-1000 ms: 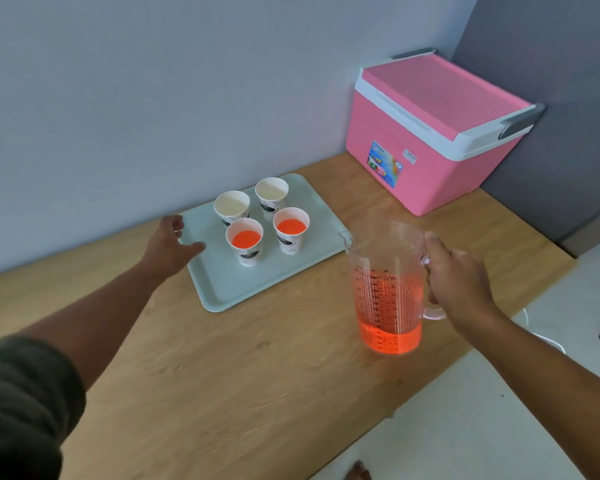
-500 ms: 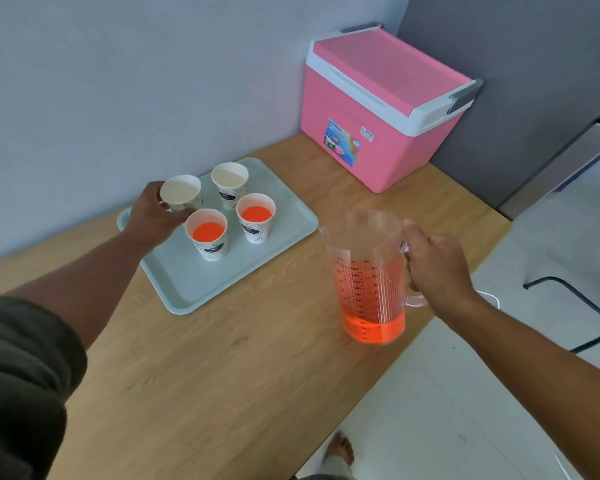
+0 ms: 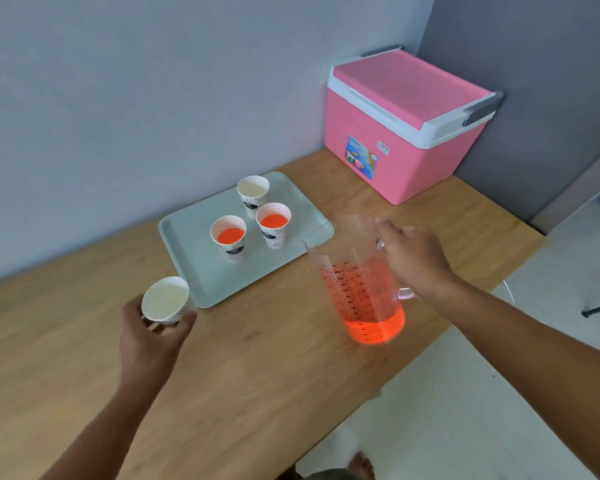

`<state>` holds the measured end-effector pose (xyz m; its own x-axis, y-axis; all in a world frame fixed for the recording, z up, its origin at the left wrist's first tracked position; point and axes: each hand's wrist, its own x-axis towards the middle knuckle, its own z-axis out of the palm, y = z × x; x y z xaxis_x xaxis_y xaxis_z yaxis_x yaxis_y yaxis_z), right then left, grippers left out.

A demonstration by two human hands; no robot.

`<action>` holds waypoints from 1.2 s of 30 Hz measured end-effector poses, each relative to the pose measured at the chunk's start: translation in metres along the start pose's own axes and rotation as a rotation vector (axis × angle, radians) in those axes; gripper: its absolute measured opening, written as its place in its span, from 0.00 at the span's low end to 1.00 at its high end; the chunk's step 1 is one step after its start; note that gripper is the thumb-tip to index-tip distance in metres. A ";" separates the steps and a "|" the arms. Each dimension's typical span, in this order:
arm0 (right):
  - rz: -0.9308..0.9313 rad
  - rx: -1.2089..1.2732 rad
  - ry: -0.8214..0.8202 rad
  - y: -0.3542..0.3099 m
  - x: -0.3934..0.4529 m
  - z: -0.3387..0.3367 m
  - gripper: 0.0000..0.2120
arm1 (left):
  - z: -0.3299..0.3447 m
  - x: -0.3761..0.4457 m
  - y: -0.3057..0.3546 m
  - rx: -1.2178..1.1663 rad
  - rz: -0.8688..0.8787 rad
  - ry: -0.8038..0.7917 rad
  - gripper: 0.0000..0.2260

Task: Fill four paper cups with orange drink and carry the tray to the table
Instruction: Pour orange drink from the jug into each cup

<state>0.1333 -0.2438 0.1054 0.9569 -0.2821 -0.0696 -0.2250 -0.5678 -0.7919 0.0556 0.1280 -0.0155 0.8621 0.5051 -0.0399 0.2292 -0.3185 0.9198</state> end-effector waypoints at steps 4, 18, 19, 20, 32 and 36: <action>-0.078 -0.078 -0.084 -0.014 0.002 -0.003 0.26 | 0.039 -0.043 -0.001 0.030 0.021 -0.138 0.31; -0.238 -0.411 -0.229 -0.037 0.016 -0.016 0.24 | 0.161 -0.051 0.051 0.099 0.305 -0.311 0.31; -0.236 -0.433 -0.228 -0.038 0.015 -0.019 0.23 | 0.166 -0.051 0.055 0.099 0.317 -0.319 0.31; -0.230 -0.452 -0.222 -0.039 0.015 -0.023 0.22 | 0.170 -0.051 0.060 0.093 0.327 -0.331 0.31; -0.066 -0.493 -0.160 -0.026 0.016 -0.067 0.17 | 0.211 -0.061 0.085 0.047 0.401 -0.418 0.29; -0.033 -0.476 -0.136 -0.018 0.015 -0.079 0.15 | 0.219 -0.067 0.091 0.042 0.420 -0.447 0.29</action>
<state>0.1376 -0.2985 0.1665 0.9731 -0.1725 -0.1526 -0.2227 -0.8740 -0.4319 0.1177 -0.1107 -0.0145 0.9865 -0.0531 0.1548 -0.1619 -0.4534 0.8765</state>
